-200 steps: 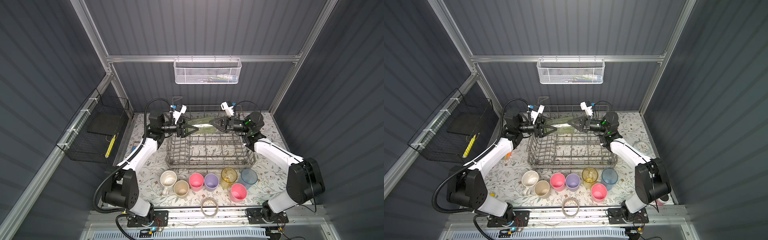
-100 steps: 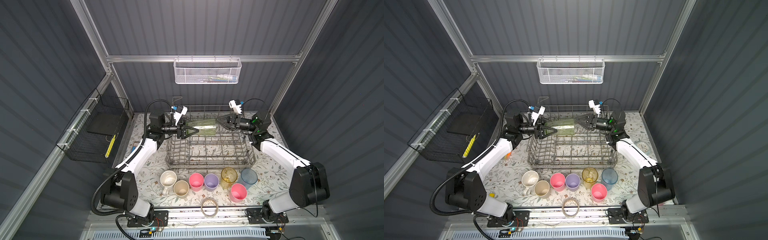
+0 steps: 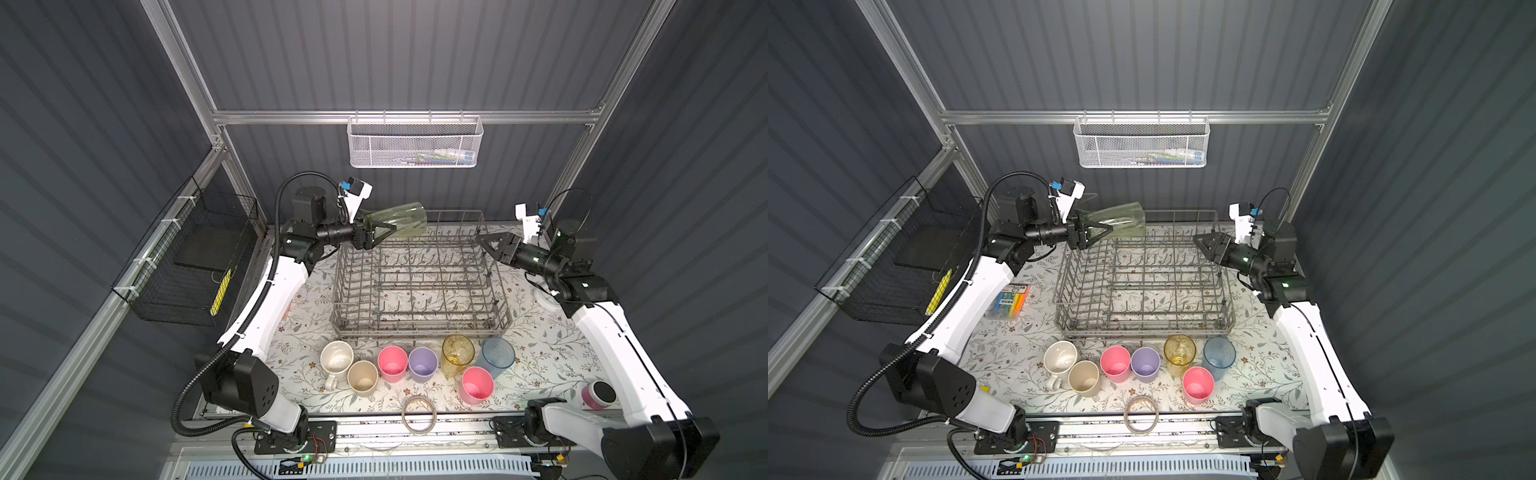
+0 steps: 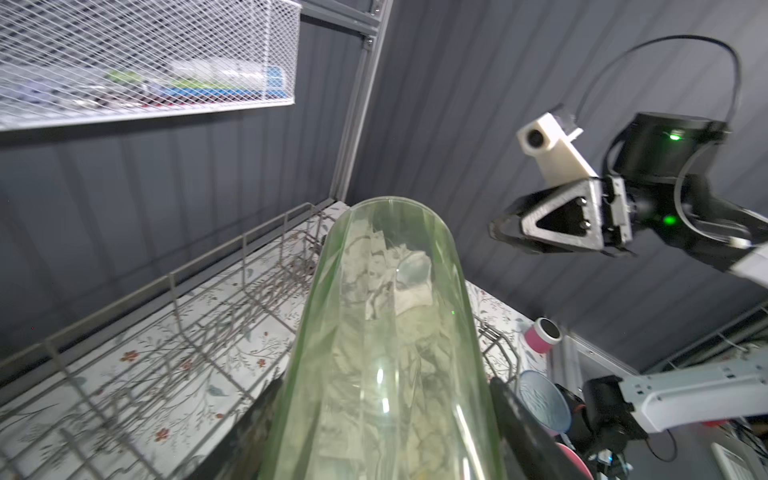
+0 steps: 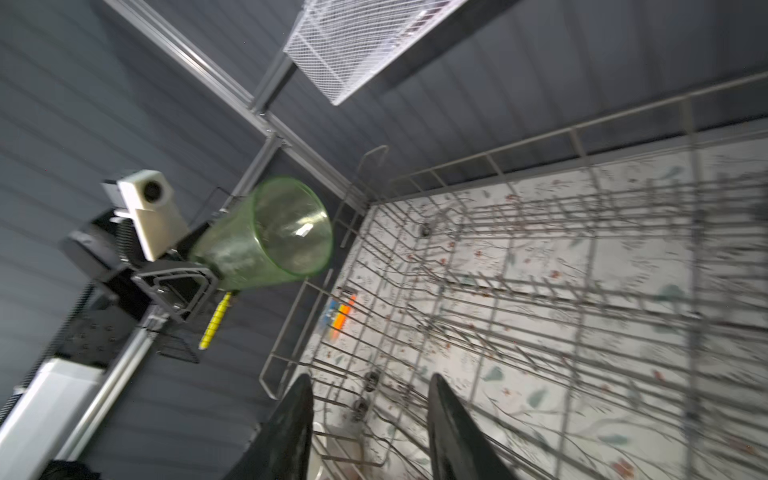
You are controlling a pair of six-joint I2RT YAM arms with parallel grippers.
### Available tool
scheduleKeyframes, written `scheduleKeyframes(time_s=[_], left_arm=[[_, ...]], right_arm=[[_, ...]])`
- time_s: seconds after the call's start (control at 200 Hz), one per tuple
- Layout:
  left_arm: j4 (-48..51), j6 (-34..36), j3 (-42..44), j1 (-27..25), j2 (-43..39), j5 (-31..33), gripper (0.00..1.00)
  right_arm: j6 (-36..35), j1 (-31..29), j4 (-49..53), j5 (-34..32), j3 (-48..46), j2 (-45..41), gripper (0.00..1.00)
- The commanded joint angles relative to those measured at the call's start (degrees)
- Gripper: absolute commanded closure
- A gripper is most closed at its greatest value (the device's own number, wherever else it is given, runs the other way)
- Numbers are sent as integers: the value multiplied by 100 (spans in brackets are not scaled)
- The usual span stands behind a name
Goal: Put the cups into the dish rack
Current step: 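Open and withdraw the right gripper while the left gripper holds the cup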
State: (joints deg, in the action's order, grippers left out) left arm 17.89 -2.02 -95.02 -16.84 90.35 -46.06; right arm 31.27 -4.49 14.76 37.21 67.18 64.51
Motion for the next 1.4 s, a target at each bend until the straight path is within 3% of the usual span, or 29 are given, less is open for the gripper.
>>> scheduleKeyframes(time_s=[0.0,0.34,0.575,1.061,1.396], left_arm=[[1453,429,-722,-37,534,767,100],[3402,826,-2912,-556,2112,2233,100],[4204,1008,-3893,-896,2811,3126,100],[4658,1278,-4389,-1214,3291,4044,100],[4693,1354,-4527,-1317,3572,4111,100]], right_arm=[[-722,178,961,-1021,-132,-286,54],[-835,352,1106,-1216,-324,-268,53],[-868,370,1143,-1243,-339,-231,53],[-921,394,1166,-1233,-434,-169,53],[-937,405,1163,-1217,-487,-132,53]])
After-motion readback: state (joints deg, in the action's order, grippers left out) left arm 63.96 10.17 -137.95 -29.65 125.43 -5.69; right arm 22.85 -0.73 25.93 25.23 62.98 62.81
